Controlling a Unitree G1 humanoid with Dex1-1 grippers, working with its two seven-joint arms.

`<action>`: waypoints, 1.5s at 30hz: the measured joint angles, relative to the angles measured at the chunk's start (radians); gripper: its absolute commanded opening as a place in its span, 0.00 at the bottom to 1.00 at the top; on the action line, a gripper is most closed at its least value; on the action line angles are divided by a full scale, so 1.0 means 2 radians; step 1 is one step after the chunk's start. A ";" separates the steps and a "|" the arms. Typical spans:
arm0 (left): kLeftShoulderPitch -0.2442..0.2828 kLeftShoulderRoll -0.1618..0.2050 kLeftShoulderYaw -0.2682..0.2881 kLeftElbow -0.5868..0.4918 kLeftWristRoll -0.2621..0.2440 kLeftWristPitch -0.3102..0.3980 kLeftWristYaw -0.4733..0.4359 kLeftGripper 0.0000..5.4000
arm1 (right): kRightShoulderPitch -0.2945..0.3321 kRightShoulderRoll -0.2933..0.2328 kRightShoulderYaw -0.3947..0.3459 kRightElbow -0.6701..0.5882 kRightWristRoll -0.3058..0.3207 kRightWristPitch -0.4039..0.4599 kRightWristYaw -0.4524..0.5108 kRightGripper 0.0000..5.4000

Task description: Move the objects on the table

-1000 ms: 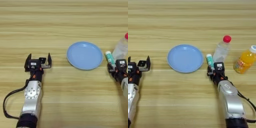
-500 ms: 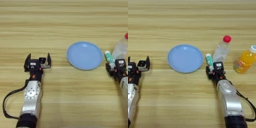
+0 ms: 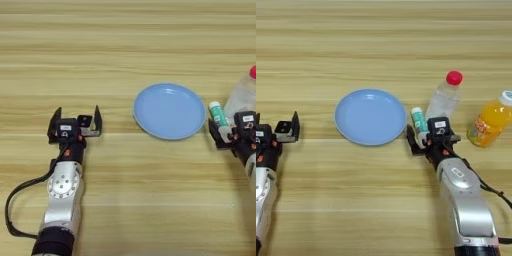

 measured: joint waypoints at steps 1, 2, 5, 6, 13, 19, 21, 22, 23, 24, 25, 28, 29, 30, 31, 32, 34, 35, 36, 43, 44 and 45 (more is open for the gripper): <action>0.000 0.000 0.000 0.000 0.000 0.000 0.000 1.00 | 0.002 0.001 0.005 -0.011 0.005 0.005 0.003 0.91; 0.000 0.000 0.000 0.000 0.000 0.000 0.000 1.00 | 0.005 0.002 0.008 -0.019 0.006 0.008 0.007 0.93; 0.000 0.000 0.000 0.000 0.000 0.000 0.000 1.00 | 0.005 0.006 0.024 -0.030 0.007 0.015 0.009 0.99; 0.000 0.000 0.000 0.000 0.000 0.000 0.000 1.00 | 0.005 0.007 0.029 -0.032 0.007 0.015 0.009 1.00; 0.000 0.000 0.001 0.000 0.000 0.000 0.000 1.00 | -0.018 0.014 0.072 -0.034 -0.005 0.015 0.008 1.00; 0.000 0.000 0.002 0.000 0.000 0.000 0.000 1.00 | -0.074 0.024 0.098 0.020 -0.026 -0.007 0.008 1.00; 0.000 0.000 0.002 0.000 0.000 0.000 0.000 1.00 | -0.093 0.031 0.103 0.043 -0.029 -0.017 0.008 1.00; 0.000 0.000 0.003 0.000 0.000 0.000 0.000 1.00 | -0.103 0.034 0.104 0.062 -0.031 -0.023 0.008 1.00; 0.000 0.000 0.002 0.000 0.000 0.000 0.000 1.00 | -0.112 0.035 0.104 0.078 -0.033 -0.029 0.008 1.00; 0.000 0.000 0.002 0.000 0.000 0.000 0.000 1.00 | -0.122 0.038 0.105 0.094 -0.034 -0.034 0.008 1.00; 0.000 0.000 0.002 -0.001 0.000 0.000 0.000 1.00 | -0.133 0.040 0.104 0.115 -0.036 -0.042 0.008 1.00; 0.000 0.000 0.002 -0.001 0.000 0.000 0.000 1.00 | -0.163 0.051 0.105 0.170 -0.040 -0.062 0.008 1.00; 0.000 0.000 0.002 -0.001 0.000 0.000 0.000 1.00 | -0.172 0.055 0.106 0.187 -0.041 -0.067 0.008 1.00; 0.000 0.000 0.002 -0.001 0.000 0.000 0.000 1.00 | -0.179 0.058 0.107 0.201 -0.043 -0.073 0.008 1.00; 0.000 0.000 0.002 -0.001 0.000 0.000 0.000 1.00 | -0.189 0.062 0.108 0.220 -0.047 -0.080 0.007 1.00; 0.000 0.000 0.002 -0.001 0.000 0.000 0.000 1.00 | -0.199 0.065 0.109 0.240 -0.051 -0.088 0.005 1.00; 0.001 0.000 0.000 -0.001 0.000 0.000 0.000 1.00 | -0.218 0.072 0.108 0.281 -0.055 -0.101 -0.002 1.00; 0.001 0.000 0.000 -0.001 0.000 0.000 0.000 1.00 | -0.223 0.074 0.108 0.294 -0.055 -0.108 -0.002 1.00; 0.001 0.000 0.000 -0.001 0.000 0.000 0.000 1.00 | -0.233 0.077 0.108 0.319 -0.056 -0.116 -0.003 1.00; 0.003 -0.001 -0.002 -0.004 0.000 0.001 0.001 1.00 | -0.246 0.082 0.121 0.410 -0.074 -0.146 0.003 1.00; 0.003 -0.001 -0.002 -0.005 0.000 0.001 0.001 1.00 | -0.246 0.082 0.121 0.412 -0.075 -0.150 0.005 1.00; 0.003 -0.001 -0.002 -0.007 0.000 0.001 0.001 1.00 | -0.246 0.082 0.122 0.415 -0.075 -0.153 0.007 1.00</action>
